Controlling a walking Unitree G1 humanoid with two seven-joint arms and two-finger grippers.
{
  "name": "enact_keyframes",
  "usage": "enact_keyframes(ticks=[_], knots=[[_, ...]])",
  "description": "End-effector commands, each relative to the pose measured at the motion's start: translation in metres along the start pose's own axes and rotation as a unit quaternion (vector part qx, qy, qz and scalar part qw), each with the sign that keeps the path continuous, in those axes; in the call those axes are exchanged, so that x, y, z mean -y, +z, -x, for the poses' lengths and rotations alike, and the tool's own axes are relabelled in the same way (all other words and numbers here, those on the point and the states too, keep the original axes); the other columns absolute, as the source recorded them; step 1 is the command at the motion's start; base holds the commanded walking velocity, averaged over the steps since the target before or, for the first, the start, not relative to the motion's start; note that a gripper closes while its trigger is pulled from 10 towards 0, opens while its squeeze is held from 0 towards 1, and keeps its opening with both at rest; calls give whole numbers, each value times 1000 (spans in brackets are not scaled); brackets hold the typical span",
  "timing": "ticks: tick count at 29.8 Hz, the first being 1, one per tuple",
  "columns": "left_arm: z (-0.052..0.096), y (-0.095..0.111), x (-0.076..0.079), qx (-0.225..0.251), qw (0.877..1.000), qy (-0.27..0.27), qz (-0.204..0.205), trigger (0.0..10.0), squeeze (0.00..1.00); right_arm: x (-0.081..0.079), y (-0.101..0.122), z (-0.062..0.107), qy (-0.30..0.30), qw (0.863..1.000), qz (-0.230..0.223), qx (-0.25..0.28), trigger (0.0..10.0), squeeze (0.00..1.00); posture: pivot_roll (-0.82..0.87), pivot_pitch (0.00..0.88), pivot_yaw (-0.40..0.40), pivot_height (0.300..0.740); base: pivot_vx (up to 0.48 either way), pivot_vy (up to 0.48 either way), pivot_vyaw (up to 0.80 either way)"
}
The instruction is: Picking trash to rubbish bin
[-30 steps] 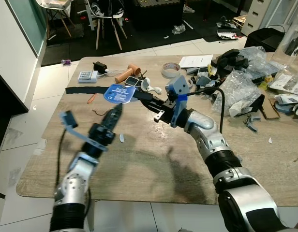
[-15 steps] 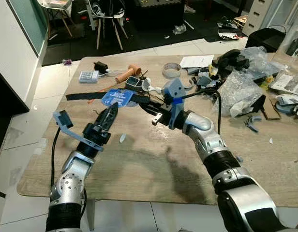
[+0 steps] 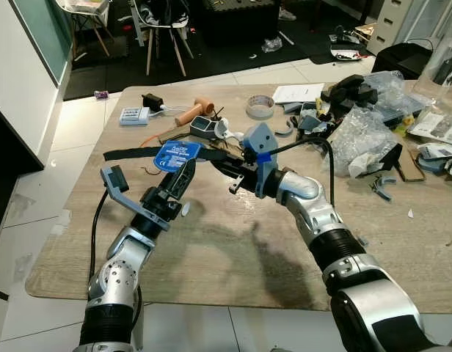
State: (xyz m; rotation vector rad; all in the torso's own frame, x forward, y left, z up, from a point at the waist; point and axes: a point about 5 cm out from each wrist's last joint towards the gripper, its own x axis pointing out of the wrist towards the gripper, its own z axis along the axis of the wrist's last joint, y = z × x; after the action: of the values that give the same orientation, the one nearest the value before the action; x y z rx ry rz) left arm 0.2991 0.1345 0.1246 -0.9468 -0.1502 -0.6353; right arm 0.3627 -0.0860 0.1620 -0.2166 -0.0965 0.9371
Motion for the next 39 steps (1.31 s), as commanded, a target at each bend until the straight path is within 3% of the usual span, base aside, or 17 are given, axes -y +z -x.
enact_keyframes(ticks=[1, 9, 10, 11, 12, 13, 18, 20, 21, 33, 39], knots=[[0, -2, -4, 0, 1000, 16, 1, 10000, 0, -3, -5, 0, 5, 1000, -1, -8, 0, 0, -16, 38, 57, 740, 0, 0, 0], [0, 0, -9, 4, 999, 41, -3, 10000, 0, -5, -6, -1, 8, 1000, 2, -10, 0, 0, -12, 38, 54, 740, 0, 0, 0], [0, 1, -12, 10, 998, 55, -2, 9373, 0, -5, -5, -1, 9, 1000, 2, -9, 0, 0, -11, 38, 52, 740, 0, 0, 0], [0, 1, -12, 10, 998, 55, -2, 9373, 0, -5, -5, -1, 9, 1000, 2, -9, 0, 0, -11, 38, 52, 740, 0, 0, 0], [0, 3, -15, 16, 998, 68, -5, 4902, 0, -5, -5, -1, 10, 1000, 2, -9, 0, 0, -11, 38, 52, 740, 0, 0, 0], [1, 5, -19, 22, 996, 83, -7, 4000, 0, -5, -5, -2, 11, 1000, 2, -9, 0, 0, -11, 38, 52, 740, 0, 0, 0], [3, 8, -26, 32, 993, 112, -10, 3412, 0, -6, -5, -2, 13, 1000, 3, -9, 0, 0, -11, 38, 49, 740, 0, 0, 0], [3, 8, -27, 34, 992, 118, -11, 3451, 0, -5, -5, -2, 14, 1000, 4, -10, 0, 0, -11, 38, 49, 740, 0, 0, 0], [3, 9, -29, 38, 992, 123, -9, 4235, 0, -6, -6, -2, 15, 1000, 5, -10, 0, 0, -14, 35, 48, 740, 0, 0, 0], [0, 10, -30, 48, 992, 121, -2, 3804, 0, -6, -7, -1, 17, 1000, 6, -15, 0, 0, -20, 31, 50, 740, 0, 0, 0], [1, 26, -26, 89, 991, 97, 8, 3647, 0, 11, -12, 5, -58, 997, 19, -43, 0, 0, -17, 36, 48, 740, 0, 0, 0]])
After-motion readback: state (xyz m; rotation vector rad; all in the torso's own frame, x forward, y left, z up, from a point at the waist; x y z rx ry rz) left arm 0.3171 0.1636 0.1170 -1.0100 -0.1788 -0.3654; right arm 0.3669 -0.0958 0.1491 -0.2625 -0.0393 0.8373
